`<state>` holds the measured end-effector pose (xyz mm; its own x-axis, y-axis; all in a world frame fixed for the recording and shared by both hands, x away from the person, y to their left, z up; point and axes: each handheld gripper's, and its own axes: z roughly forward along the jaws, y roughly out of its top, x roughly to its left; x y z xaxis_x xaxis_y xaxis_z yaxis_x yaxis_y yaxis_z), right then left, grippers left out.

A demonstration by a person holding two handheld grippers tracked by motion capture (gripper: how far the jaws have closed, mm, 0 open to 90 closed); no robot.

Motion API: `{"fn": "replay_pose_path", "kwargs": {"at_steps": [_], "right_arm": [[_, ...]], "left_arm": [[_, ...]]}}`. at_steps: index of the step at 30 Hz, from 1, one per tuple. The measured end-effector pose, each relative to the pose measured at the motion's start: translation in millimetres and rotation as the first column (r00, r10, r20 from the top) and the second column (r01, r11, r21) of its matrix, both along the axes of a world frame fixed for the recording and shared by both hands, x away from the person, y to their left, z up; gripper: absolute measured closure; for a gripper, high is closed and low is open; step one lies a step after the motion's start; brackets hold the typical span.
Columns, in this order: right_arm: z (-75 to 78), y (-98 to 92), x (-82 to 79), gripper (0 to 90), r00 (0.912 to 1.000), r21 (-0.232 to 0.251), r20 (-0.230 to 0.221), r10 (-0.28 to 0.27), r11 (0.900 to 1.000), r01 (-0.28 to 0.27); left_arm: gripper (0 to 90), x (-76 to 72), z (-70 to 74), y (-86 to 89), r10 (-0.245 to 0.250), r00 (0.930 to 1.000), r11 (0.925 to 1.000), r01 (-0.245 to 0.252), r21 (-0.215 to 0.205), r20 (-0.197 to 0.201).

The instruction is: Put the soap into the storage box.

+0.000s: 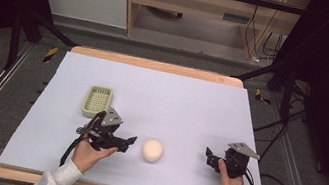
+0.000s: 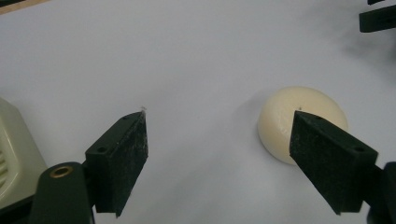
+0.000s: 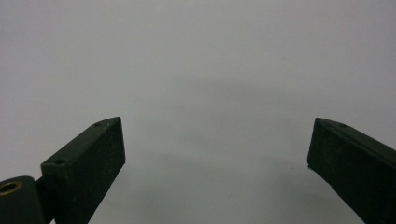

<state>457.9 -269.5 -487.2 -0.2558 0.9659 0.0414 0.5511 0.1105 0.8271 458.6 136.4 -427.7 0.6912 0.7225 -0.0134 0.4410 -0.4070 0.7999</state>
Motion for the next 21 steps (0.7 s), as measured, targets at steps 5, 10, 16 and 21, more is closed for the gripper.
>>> {"fn": "replay_pose_path", "kwargs": {"at_steps": [5, 10, 16, 21], "right_arm": [[0.2, 0.4, -0.3, 4.6, 1.0000, 0.003, 0.000, 0.002, 1.000, -0.002], [0.2, 0.2, -0.3, 4.6, 1.0000, 0.003, 0.000, 0.006, 1.000, -0.006], [0.0, 0.3, -0.2, 4.6, 1.0000, -0.001, 0.003, 0.008, 1.000, -0.008], [0.0, 0.2, -0.1, 4.5, 1.0000, 0.000, 0.003, 0.009, 1.000, -0.009]], "left_arm": [[19.0, -0.3, 0.2, -6.5, -0.018, 0.9998, 0.9998, 0.018, 0.007, -0.003], [19.0, 0.3, 1.4, -12.9, -0.031, 0.9995, 0.9995, 0.031, 0.006, -0.004], [18.8, 0.3, 0.6, -21.8, -0.052, 0.9986, 0.9986, 0.052, 0.012, -0.012], [18.6, 0.6, -0.8, -28.9, -0.065, 0.9977, 0.9978, 0.065, 0.014, -0.020]]}}
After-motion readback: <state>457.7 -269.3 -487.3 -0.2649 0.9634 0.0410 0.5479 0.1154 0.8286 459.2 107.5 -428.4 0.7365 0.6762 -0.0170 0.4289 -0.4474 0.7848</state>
